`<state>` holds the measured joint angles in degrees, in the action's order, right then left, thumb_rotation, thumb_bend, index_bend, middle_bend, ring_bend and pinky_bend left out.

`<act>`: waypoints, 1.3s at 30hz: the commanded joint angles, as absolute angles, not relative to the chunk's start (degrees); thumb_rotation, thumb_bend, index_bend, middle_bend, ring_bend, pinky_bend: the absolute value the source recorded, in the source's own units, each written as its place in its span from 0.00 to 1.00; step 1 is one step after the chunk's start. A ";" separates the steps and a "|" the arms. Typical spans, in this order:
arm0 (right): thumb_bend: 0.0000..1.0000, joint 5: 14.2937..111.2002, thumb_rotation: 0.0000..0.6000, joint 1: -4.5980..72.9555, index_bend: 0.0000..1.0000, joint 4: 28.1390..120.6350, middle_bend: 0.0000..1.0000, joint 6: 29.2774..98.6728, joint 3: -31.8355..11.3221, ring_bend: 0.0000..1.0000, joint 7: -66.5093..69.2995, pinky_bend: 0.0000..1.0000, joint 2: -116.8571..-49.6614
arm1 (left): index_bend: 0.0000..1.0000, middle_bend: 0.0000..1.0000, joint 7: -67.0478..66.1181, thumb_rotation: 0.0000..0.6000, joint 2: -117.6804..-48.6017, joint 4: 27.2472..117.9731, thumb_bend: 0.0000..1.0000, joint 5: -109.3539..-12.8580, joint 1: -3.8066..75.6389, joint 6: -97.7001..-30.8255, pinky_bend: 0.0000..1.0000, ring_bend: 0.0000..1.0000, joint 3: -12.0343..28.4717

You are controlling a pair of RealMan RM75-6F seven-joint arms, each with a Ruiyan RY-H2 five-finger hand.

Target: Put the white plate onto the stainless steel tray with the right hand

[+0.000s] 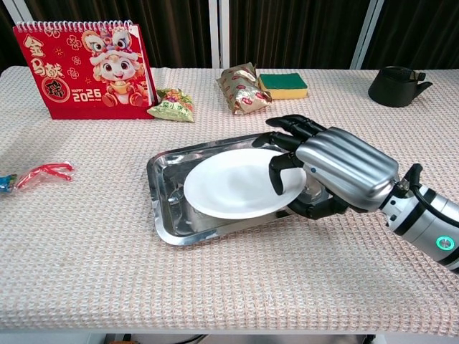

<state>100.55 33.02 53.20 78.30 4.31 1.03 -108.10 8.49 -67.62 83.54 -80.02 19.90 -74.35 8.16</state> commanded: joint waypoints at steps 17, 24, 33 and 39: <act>0.32 98.66 1.00 33.77 0.18 59.16 0.02 72.39 3.34 0.00 -2.40 0.00 -106.17 | 0.10 0.11 8.94 1.00 -67.51 83.43 0.04 -80.14 19.64 -74.49 0.16 0.10 8.13; 0.21 96.37 1.00 33.93 0.00 65.85 0.00 69.19 2.69 0.00 -1.45 0.00 -102.99 | 0.10 0.11 9.09 1.00 -67.41 83.59 0.04 -80.25 19.62 -74.45 0.16 0.11 8.12; 0.09 95.97 1.00 34.24 0.00 76.67 0.00 66.45 3.69 0.00 -3.14 0.00 -95.11 | 0.10 0.11 8.98 1.00 -67.02 84.24 0.04 -80.35 19.62 -74.64 0.16 0.10 8.29; 0.06 95.25 1.00 31.62 0.00 83.06 0.00 69.29 4.08 0.00 -6.33 0.00 -89.01 | 0.10 0.11 8.49 1.00 -66.85 85.02 0.04 -80.50 19.07 -75.75 0.16 0.10 8.28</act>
<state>95.53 33.14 81.14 67.33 3.76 -4.95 -91.15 8.56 -66.89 84.90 -80.44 19.19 -75.59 8.32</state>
